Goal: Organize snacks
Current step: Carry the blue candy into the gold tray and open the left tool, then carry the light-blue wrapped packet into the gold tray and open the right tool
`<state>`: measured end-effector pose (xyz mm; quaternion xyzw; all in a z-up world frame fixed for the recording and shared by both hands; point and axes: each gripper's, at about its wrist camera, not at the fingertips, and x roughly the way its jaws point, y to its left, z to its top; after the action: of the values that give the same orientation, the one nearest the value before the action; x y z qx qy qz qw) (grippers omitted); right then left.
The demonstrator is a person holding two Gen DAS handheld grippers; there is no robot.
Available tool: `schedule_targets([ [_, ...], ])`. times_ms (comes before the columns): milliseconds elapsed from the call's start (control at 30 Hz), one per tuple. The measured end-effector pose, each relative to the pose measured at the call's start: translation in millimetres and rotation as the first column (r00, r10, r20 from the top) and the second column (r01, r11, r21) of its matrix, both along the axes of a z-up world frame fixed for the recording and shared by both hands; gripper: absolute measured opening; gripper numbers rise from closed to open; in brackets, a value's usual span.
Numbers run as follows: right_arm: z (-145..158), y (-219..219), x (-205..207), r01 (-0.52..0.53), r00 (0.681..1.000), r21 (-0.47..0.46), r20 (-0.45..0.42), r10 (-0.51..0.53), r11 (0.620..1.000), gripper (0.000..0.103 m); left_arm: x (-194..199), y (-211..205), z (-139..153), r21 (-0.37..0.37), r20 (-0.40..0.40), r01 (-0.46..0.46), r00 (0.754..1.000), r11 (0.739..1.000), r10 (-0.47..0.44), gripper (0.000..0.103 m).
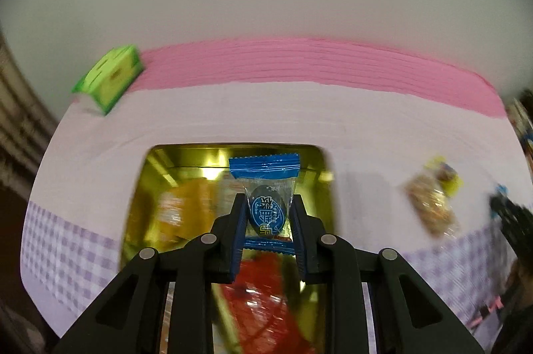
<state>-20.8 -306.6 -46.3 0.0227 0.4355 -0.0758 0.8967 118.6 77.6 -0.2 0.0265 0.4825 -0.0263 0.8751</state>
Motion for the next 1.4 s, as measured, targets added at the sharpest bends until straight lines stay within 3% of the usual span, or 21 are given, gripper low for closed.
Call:
schedule_targets([
  [167,0,0,0,0.000,1.000,0.000,0.000,0.000,1.000,0.028,18,28,-10,-0.003,-0.024,-0.048,0.999,0.999,0.048,0.026],
  [500,0,0,0,0.000,1.000,0.000,0.000,0.000,1.000,0.028,41,44,-43,0.003,-0.104,-0.075,0.992,0.997,0.075,0.026],
  [967,0,0,0,0.000,1.000,0.000,0.000,0.000,1.000,0.028,40,46,-37,0.024,-0.090,-0.057,0.994,0.998,0.059,0.029],
  [1400,0,0,0,0.000,1.000,-0.002,-0.001,0.000,1.000,0.028,1,46,5,-0.015,0.008,-0.052,0.999,0.999,0.052,0.054],
])
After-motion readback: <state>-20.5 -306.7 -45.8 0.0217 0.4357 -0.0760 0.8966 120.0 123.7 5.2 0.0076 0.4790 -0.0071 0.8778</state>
